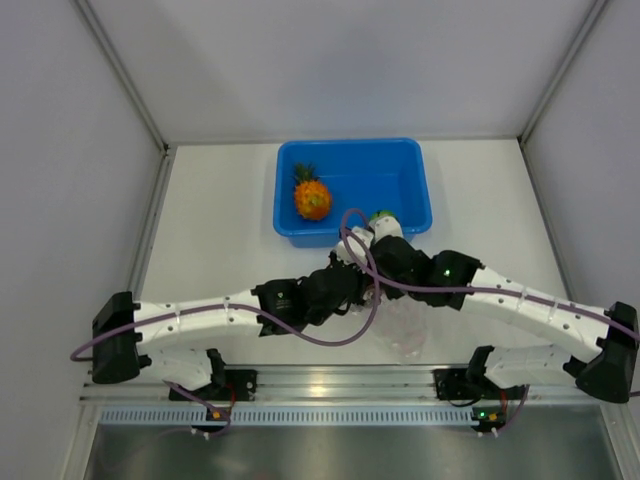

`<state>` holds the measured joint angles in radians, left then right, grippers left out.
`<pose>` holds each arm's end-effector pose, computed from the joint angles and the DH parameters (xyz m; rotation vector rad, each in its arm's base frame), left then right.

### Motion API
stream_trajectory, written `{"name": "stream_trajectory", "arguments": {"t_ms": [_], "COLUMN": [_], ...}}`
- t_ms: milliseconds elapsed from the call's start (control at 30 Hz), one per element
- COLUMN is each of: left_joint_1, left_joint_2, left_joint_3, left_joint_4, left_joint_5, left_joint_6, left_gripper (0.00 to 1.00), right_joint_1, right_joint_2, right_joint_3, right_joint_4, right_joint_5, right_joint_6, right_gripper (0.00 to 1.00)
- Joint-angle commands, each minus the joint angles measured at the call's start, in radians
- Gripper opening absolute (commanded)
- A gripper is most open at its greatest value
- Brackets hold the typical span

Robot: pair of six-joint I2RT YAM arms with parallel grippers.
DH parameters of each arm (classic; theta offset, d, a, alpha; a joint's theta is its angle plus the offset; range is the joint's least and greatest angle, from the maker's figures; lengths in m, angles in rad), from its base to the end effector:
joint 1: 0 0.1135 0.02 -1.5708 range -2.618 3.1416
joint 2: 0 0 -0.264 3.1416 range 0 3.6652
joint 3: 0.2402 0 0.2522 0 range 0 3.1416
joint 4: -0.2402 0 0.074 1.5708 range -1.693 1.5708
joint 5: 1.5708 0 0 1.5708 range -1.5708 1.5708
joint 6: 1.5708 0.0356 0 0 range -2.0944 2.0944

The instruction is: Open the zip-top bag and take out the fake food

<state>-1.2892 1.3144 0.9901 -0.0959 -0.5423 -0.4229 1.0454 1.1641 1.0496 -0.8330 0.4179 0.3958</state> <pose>0.1009 -0.2828 0.3051 0.4978 1.9113 -0.5978 0.1268 0.1900 0.3011 -0.6119 2.3320 0.1280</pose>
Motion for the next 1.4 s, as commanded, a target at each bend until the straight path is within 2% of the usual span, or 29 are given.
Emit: {"name": "stream_trajectory", "arguments": {"t_ms": [0, 233, 433, 533, 733, 933, 1133, 1367], "left_joint_1": [-0.013, -0.013, -0.013, -0.013, -0.013, -0.013, -0.013, -0.013], "left_joint_2": [-0.089, -0.155, -0.146, -0.162, -0.214, -0.216, -0.256, -0.235], "left_joint_3": [-0.001, -0.047, -0.067, -0.117, -0.273, -0.309, -0.340, -0.321], "left_joint_4": [0.183, 0.188, 0.206, 0.252, 0.550, 0.677, 0.751, 0.808], "left_joint_5": [-0.033, -0.171, -0.232, -0.266, -0.142, 0.028, 0.039, -0.027], "left_joint_6": [0.061, 0.049, 0.024, -0.020, -0.008, 0.091, 0.176, 0.334], "left_gripper": [0.00, 0.00, 0.00, 0.00, 0.00, 0.00, 0.00, 0.00], "right_joint_1": [0.008, -0.021, -0.024, -0.070, -0.171, -0.174, -0.189, -0.186], "right_joint_2": [0.046, 0.034, -0.018, -0.046, -0.049, -0.029, 0.057, 0.010], "right_joint_3": [0.033, 0.010, 0.007, -0.016, -0.013, 0.078, 0.151, 0.101], "right_joint_4": [-0.026, 0.023, 0.049, 0.080, 0.130, 0.115, 0.025, 0.034], "right_joint_5": [0.010, 0.016, 0.062, 0.058, -0.065, -0.080, -0.139, -0.185], "right_joint_6": [0.015, 0.025, 0.043, 0.046, 0.006, -0.064, -0.121, -0.103], "right_gripper": [0.00, 0.00, 0.00, 0.00, 0.00, 0.00, 0.00, 0.00]}}
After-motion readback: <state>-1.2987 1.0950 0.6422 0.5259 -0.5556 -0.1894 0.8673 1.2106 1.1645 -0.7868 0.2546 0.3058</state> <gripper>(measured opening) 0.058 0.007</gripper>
